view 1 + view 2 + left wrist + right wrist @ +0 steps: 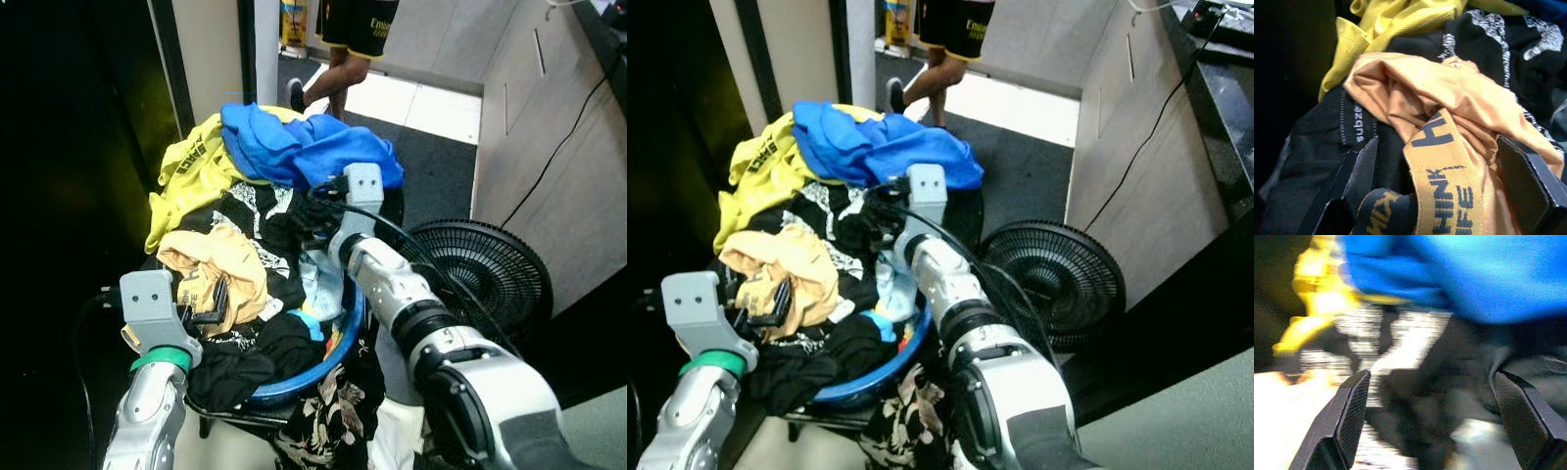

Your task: Clothes washing

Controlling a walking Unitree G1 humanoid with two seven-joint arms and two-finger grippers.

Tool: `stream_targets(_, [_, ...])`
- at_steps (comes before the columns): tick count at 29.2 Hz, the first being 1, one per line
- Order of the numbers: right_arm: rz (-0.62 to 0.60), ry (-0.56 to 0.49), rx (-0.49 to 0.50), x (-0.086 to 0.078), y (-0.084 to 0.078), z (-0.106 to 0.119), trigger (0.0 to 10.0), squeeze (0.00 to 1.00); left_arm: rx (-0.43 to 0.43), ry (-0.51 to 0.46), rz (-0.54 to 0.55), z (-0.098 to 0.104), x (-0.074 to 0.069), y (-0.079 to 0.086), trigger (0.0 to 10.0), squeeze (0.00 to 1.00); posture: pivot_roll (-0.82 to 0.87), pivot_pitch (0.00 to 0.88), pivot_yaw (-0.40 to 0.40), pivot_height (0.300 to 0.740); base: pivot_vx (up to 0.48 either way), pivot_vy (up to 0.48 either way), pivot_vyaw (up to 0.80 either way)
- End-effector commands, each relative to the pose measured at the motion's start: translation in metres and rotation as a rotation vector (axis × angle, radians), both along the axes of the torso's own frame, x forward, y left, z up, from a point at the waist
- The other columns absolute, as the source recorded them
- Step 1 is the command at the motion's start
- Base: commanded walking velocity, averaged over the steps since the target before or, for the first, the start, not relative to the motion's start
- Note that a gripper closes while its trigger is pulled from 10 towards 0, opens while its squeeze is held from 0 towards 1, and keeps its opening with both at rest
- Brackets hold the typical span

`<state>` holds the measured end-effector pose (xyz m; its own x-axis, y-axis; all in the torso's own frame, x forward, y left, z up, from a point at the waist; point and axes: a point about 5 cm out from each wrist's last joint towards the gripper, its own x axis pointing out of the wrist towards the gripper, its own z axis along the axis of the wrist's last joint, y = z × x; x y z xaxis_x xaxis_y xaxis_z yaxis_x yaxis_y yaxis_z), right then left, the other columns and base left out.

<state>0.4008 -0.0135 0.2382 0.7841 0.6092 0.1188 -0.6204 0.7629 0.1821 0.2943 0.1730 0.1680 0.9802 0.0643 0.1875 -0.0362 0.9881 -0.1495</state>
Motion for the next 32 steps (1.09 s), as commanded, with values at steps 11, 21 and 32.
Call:
stream_targets(11, [0.059, -0.115, 0.193, -0.005, 0.012, 0.030, 10.0, 0.00, -0.045, 0.048, -0.014, -0.005, -0.005, -0.008, 10.0, 0.00, 0.10, 0.295, 0.001, 0.740, 0.000, 0.000, 0.00])
stream_targets(21, [-0.228, -0.281, -0.105, 0.005, -0.023, 0.023, 10.0, 0.00, -0.035, 0.045, -0.036, -0.006, -0.008, -0.010, 10.0, 0.00, 0.10, 0.285, -0.002, 0.740, 0.000, 0.000, 0.00])
stream_targets(32, [-0.266, -0.243, -0.049, 0.010, -0.033, 0.030, 10.0, 0.00, -0.026, 0.047, -0.054, -0.005, -0.007, -0.015, 10.0, 0.00, 0.10, 0.299, -0.002, 0.740, 0.000, 0.000, 0.00])
